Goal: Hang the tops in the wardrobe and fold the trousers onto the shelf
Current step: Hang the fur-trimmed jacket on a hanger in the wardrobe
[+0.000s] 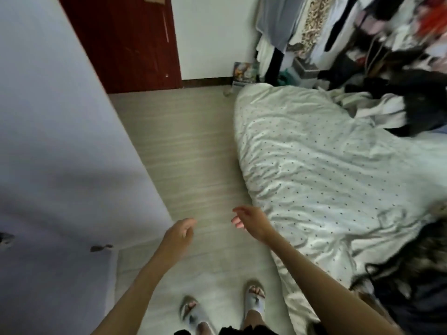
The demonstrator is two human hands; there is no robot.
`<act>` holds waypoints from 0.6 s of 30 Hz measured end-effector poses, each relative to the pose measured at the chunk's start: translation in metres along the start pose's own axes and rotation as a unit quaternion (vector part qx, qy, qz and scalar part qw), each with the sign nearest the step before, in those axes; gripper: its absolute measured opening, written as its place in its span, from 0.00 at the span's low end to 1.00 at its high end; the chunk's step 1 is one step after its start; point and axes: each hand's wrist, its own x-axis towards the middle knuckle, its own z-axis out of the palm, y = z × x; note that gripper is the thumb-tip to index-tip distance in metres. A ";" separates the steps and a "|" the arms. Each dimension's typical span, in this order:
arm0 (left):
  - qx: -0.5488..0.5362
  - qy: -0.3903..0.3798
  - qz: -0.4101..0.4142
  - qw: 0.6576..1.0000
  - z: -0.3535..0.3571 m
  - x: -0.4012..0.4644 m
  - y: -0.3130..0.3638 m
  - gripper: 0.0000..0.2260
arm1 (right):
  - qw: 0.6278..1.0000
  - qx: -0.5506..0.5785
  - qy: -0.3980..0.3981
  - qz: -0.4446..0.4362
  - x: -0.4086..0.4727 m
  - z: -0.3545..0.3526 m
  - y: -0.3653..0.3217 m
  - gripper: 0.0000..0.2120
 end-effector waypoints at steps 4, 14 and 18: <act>0.042 -0.067 0.072 0.994 0.079 0.013 0.061 0.14 | 0.990 0.001 0.124 0.066 -0.055 -0.086 0.086 0.13; 0.112 -0.257 0.174 0.944 0.310 0.002 0.204 0.15 | 0.898 -0.140 0.337 0.246 -0.190 -0.260 0.284 0.15; 0.156 -0.303 0.208 0.917 0.372 -0.004 0.250 0.15 | 0.848 -0.165 0.412 0.289 -0.201 -0.322 0.331 0.20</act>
